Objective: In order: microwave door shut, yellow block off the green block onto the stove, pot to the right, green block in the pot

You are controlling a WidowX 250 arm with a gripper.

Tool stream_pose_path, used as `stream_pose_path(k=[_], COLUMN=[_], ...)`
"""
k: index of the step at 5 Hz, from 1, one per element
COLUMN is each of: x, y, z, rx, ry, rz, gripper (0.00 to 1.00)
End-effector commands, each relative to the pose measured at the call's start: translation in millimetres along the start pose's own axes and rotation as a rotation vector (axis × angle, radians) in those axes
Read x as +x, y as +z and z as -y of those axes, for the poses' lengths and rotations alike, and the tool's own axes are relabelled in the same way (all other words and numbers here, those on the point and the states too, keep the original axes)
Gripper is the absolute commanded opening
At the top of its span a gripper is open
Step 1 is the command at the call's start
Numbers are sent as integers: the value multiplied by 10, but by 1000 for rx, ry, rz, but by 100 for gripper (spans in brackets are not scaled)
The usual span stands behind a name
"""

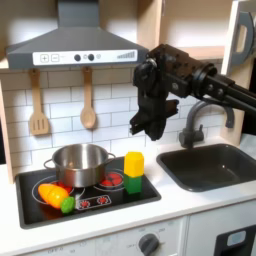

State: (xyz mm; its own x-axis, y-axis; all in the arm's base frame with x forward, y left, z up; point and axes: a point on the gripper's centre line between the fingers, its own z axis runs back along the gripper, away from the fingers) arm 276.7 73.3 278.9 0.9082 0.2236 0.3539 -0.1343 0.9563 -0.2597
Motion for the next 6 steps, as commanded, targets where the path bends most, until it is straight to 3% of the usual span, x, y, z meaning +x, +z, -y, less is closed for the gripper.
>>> stream_pose_path(k=[1,2,5,6], x=[-191,-349,-793,-853], y=[-13,5,124,150], z=[100,145,324,347], rx=[-5,-17,20,17], ry=[-69,-82,-205,-240], rz=[-36,-67,-164,-181], gripper=[0,0,0,0])
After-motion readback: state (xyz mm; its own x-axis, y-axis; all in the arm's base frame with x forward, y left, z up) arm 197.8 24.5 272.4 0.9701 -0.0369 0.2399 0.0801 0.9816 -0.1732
